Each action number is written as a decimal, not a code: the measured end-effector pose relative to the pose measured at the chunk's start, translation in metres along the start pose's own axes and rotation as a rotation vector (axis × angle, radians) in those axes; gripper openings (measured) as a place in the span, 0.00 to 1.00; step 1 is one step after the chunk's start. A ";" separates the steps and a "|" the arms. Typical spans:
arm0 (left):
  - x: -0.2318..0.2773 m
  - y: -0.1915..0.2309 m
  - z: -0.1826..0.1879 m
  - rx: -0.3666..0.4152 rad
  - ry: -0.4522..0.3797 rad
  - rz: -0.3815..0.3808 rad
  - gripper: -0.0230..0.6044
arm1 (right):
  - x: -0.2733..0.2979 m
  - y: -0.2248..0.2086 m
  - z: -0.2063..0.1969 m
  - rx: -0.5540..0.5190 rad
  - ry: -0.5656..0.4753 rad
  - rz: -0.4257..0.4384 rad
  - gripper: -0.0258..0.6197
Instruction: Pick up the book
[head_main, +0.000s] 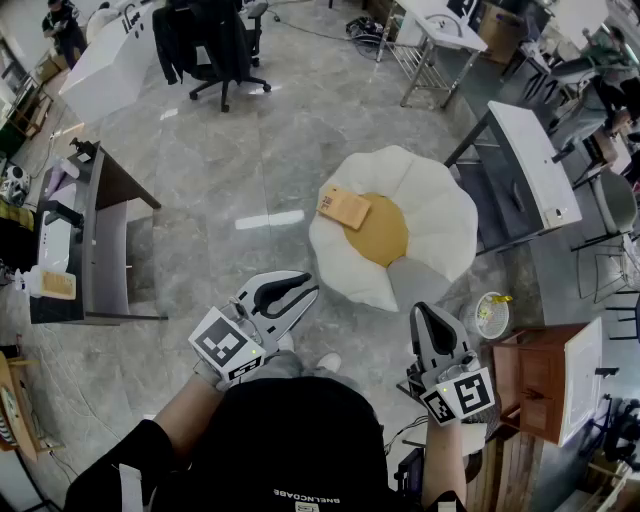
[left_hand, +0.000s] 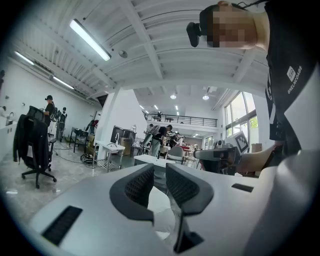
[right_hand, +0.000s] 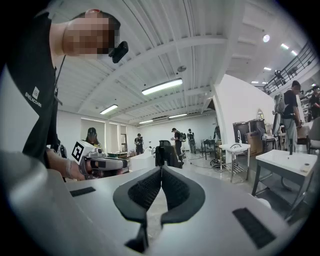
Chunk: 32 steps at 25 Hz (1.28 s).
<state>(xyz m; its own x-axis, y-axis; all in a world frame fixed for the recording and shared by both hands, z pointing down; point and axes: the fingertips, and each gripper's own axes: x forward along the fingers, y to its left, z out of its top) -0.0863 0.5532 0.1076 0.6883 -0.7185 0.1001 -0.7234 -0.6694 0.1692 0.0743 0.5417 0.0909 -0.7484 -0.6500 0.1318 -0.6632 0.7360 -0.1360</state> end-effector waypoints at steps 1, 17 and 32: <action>0.001 -0.001 -0.001 0.002 0.004 -0.001 0.17 | 0.000 -0.002 -0.002 0.003 0.000 -0.002 0.08; -0.027 0.064 -0.007 -0.022 0.005 0.009 0.17 | 0.059 -0.004 0.006 0.125 -0.040 -0.056 0.08; 0.000 0.142 -0.031 -0.048 0.075 -0.003 0.17 | 0.124 -0.046 -0.006 0.134 0.002 -0.118 0.08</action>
<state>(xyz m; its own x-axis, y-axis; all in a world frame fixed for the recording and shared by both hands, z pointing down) -0.1873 0.4634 0.1620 0.6941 -0.6989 0.1728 -0.7190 -0.6607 0.2159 0.0115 0.4282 0.1192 -0.6655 -0.7297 0.1570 -0.7416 0.6227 -0.2494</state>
